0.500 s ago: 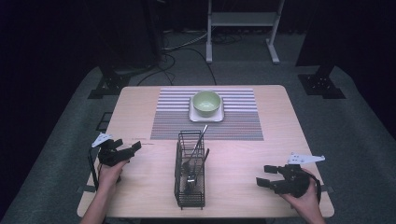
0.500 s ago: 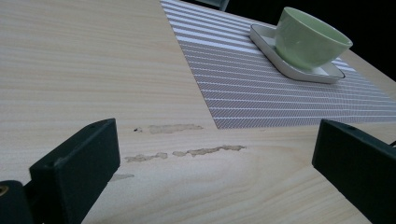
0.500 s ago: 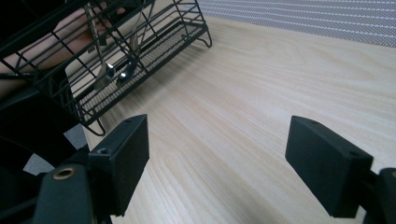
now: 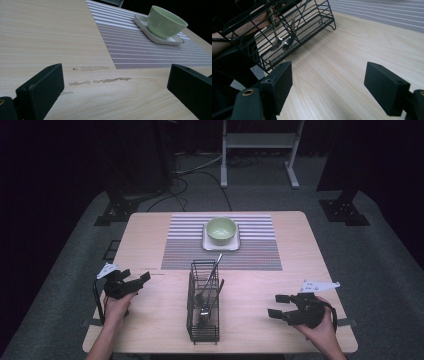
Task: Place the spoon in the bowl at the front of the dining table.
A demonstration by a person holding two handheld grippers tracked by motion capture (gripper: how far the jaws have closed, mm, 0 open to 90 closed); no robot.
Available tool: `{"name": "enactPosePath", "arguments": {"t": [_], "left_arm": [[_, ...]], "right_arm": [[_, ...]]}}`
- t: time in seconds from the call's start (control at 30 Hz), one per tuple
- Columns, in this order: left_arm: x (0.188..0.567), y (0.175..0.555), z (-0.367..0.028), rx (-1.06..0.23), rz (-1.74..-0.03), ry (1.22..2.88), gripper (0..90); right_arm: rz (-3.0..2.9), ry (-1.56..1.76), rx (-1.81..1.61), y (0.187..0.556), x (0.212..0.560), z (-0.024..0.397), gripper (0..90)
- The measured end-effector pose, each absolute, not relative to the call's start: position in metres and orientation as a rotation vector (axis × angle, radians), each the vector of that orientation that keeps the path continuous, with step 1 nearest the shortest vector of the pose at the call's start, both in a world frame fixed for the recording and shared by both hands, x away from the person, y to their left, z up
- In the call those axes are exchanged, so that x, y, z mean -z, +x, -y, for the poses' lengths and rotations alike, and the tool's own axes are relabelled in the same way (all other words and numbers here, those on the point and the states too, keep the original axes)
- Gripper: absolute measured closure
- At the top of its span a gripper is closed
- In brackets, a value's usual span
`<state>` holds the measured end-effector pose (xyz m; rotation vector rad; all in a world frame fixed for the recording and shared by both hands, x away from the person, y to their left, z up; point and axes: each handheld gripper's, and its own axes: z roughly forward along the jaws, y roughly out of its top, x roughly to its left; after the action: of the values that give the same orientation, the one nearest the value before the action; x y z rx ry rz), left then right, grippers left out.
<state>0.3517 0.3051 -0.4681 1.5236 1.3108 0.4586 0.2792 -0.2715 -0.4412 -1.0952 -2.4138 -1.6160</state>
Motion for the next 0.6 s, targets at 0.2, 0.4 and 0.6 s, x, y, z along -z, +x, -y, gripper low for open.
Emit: {"name": "enactPosePath", "arguments": {"t": [0.2, 0.4, 0.6], "left_arm": [[0.468, 0.351, -0.305, -0.467, -1.307, 1.531, 0.0], [0.468, 0.351, -0.305, -0.465, -1.306, 1.535, 0.0], [0.468, 0.352, -0.304, -0.467, -1.301, 1.536, 0.0]], "right_arm": [[2.382, -1.049, 1.648, 0.284, 0.432, 0.266, 21.5], [2.382, -1.032, 1.658, 0.288, 0.427, 0.262, 21.0], [2.386, -1.011, 1.646, 0.292, 0.424, 0.256, 20.9]]}}
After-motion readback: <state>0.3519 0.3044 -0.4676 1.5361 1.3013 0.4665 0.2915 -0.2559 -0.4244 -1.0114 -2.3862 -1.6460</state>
